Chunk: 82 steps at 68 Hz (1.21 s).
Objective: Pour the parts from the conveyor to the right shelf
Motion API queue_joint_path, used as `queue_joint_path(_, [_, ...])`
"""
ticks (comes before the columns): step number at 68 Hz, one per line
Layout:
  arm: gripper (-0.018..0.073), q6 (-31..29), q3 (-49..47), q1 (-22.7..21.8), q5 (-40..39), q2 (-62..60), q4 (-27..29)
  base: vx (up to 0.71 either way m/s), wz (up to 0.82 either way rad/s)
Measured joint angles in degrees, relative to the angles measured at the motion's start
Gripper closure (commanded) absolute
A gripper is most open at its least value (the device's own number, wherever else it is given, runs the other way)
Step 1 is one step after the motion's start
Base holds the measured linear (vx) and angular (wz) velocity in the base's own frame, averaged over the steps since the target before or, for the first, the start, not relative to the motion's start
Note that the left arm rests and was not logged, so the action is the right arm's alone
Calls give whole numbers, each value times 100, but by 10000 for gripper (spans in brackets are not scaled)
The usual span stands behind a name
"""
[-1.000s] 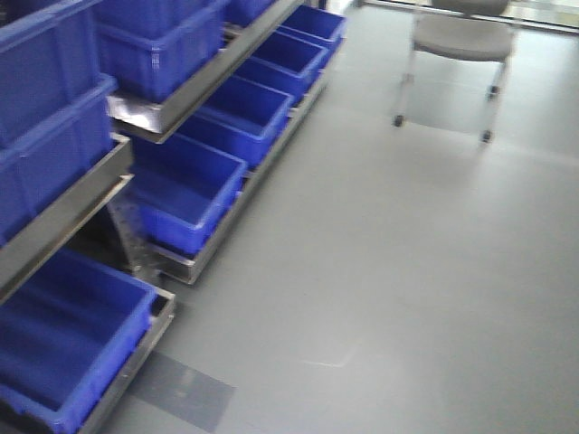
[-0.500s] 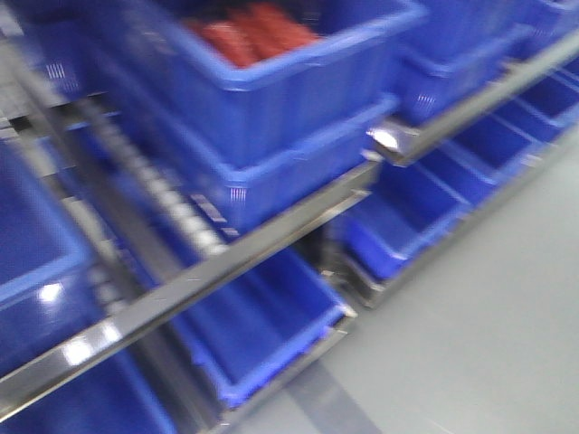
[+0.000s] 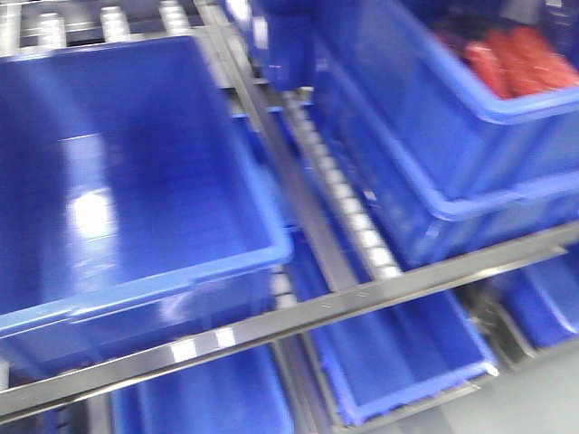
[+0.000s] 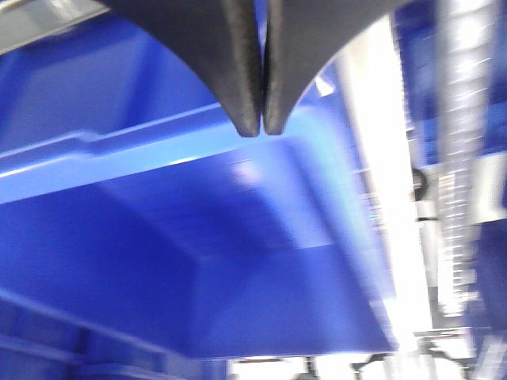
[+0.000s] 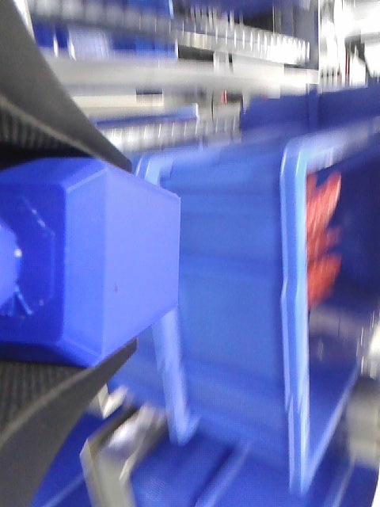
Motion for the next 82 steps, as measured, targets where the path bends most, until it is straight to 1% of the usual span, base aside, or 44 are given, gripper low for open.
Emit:
queue_joint_path(39, [565,0,0,0,0,0,0,3,41])
queue_joint_path(82, [565,0,0,0,0,0,0,10,13])
